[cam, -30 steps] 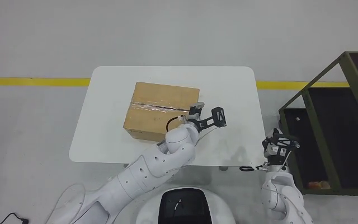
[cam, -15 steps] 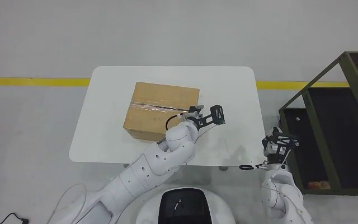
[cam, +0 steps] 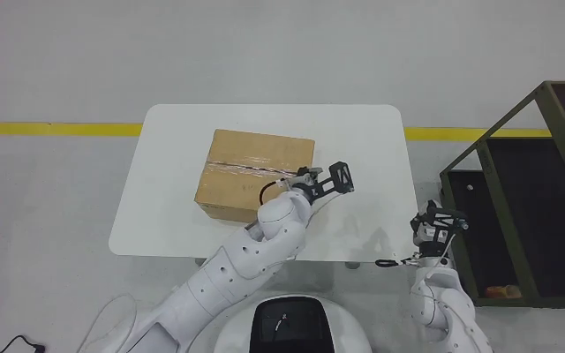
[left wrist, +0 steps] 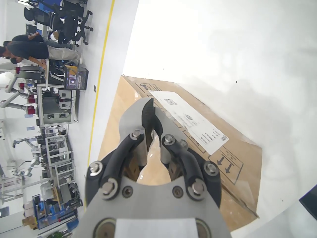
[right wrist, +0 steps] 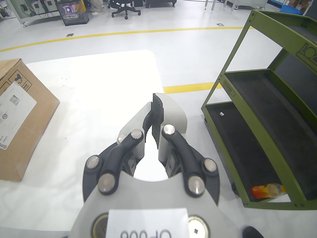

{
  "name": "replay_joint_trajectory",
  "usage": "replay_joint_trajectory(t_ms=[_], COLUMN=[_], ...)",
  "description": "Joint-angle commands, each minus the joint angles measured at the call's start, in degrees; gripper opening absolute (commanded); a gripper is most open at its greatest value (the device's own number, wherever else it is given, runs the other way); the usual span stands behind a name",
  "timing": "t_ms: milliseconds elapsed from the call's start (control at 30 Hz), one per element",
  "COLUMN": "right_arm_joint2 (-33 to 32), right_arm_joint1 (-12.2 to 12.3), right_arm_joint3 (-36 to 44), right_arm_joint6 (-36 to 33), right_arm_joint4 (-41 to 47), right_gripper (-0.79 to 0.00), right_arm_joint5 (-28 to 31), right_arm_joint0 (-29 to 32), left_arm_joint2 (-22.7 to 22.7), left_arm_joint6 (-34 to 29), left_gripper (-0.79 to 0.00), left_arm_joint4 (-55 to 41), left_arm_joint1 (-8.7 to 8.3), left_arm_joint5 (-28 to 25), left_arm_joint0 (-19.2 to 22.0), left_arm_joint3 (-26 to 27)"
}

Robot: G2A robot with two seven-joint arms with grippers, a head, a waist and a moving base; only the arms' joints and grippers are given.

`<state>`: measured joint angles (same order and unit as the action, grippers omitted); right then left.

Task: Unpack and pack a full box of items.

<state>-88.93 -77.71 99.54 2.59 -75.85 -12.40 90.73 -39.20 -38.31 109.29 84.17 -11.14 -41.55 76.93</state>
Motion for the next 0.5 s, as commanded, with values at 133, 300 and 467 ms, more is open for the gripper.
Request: replay_joint_trajectory(t_ms=[133, 300, 467], right_arm_joint2=[0.4, 0.6, 0.7], right_arm_joint1=[-0.1, -0.2, -0.2], right_arm_joint3=[-0.6, -1.0, -1.4], right_arm_joint6=[-0.3, -0.4, -0.5], right_arm_joint4=[0.0, 0.0, 0.1], right_gripper=[-0.785, -0.785, -0.785], right_arm_joint5=[0.3, 0.5, 0.7], right_arm_joint0=[-0.8, -1.4, -1.8], left_arm_joint2=[-3.6, -6.6, -8.6], left_arm_joint6=[0.5, 0.2, 0.3], left_gripper=[-0.785, -0.785, -0.785], left_arm_joint4=[-4.1, -7.5, -8.9], left_arm_joint1=[0.13, 0.16, 0.15], left_arm_joint5=[1.1, 2.0, 2.5], left_arm_joint0=[-1.9, -3.8, -5.4], left_arm_joint3=[3.2, 6.9, 10.3])
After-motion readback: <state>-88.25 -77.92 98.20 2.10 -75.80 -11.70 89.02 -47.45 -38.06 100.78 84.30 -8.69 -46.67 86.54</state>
